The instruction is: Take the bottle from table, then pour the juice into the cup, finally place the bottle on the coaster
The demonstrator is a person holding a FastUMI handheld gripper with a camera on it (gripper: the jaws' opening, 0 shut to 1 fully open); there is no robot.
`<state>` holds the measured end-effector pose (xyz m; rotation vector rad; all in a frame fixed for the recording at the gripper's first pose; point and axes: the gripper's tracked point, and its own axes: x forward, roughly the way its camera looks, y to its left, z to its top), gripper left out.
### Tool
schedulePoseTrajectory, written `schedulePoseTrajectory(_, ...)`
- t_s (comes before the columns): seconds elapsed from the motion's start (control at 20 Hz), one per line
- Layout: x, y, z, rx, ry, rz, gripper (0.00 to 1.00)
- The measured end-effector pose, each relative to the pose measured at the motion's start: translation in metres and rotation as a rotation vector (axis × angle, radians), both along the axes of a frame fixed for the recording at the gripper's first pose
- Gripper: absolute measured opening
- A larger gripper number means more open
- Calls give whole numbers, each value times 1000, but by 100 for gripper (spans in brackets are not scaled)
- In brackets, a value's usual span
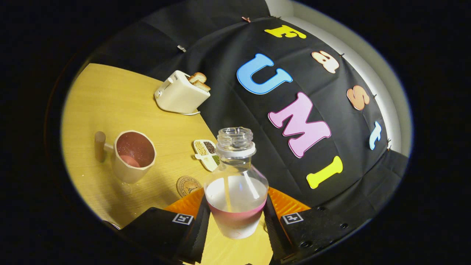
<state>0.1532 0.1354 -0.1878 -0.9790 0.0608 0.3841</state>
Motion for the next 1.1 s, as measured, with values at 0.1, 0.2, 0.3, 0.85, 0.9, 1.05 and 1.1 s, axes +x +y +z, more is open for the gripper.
schedulePoseTrajectory(0.1,1,2,-6,-50,-5,5,72)
schedulePoseTrajectory(0.2,3,5,-8,-100,-19,20,72)
schedulePoseTrajectory(0.3,4,7,-10,-150,-32,32,72)
schedulePoseTrajectory(0.85,3,45,-23,-382,-140,196,72)
schedulePoseTrajectory(0.9,3,49,-24,-401,-151,210,72)
schedulePoseTrajectory(1.05,5,57,-25,-463,-176,254,72)
schedulePoseTrajectory(1.1,5,59,-29,-475,-167,264,72)
